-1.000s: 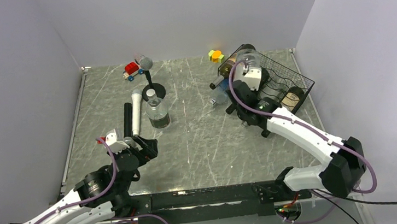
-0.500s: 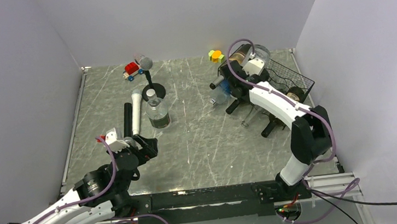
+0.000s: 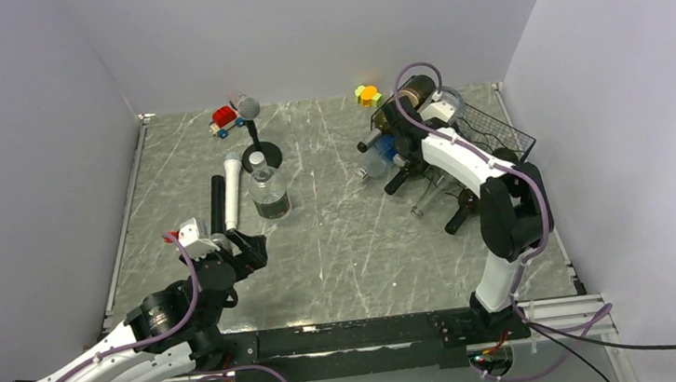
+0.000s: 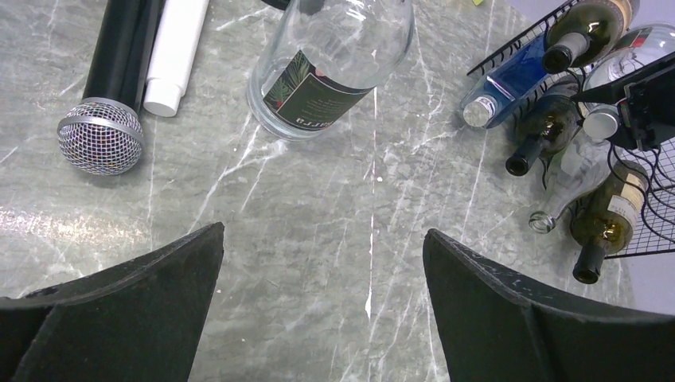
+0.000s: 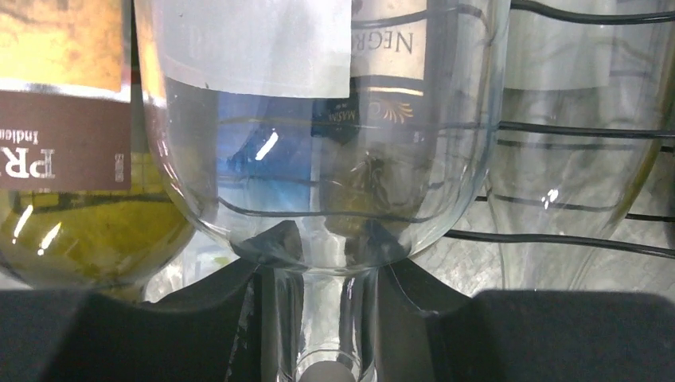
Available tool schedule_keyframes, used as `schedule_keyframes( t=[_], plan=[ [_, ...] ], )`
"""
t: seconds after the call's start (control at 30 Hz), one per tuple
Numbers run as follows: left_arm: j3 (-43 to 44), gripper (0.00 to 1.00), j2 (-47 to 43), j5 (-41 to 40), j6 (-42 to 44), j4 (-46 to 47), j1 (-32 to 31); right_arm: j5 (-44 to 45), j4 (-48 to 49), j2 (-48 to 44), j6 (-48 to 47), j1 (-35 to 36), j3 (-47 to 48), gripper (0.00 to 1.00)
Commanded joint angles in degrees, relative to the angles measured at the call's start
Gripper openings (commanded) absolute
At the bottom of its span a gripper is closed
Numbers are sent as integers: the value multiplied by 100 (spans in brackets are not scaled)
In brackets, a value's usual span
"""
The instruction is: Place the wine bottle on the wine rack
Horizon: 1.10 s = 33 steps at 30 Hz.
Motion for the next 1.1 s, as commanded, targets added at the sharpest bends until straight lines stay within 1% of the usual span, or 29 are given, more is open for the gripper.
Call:
schedule_keyframes(
  t=[0.0, 0.1, 0.2, 0.27, 0.33, 0.4, 0.53, 0.7, 0.9, 0.93, 0.97, 1.07],
  plan=[
    [278, 99, -64, -158, 107, 11, 13, 320, 507, 22, 92, -143, 574, 7],
    [283, 99, -93, -155, 83, -40, 13, 127, 451, 114, 89, -241, 626, 29],
    [270, 99, -147, -157, 65, -65, 13, 45, 421, 109, 64, -275, 638, 56],
    [270, 99, -175, -159, 60, -63, 13, 5, 355, 83, 6, -275, 674, 79],
    [270, 99, -196, -170, 58, -76, 13, -95, 407, 1, -262, -275, 673, 92],
    [278, 99, -197, -176, 60, -79, 13, -213, 443, -93, -514, -274, 669, 99],
    [296, 99, -207, -209, 56, -116, 12, -272, 208, -306, -746, -267, 666, 100],
    [279, 99, -253, -223, 127, -27, 13, -398, 338, -809, -878, -220, 155, 100],
    [227, 99, -379, -148, 328, 119, 13, -315, 184, -1237, -1164, 62, 20, 100],
    [226, 99, -401, -124, 384, 148, 13, -281, 201, -1301, -1300, 137, 43, 100],
    [226, 99, -485, -48, 546, 226, 13, -231, 206, -1375, -1693, 295, 190, 100],
    [255, 99, -602, 111, 890, 432, 12, -502, 275, -1467, -2310, 549, 440, 100]
  ],
)
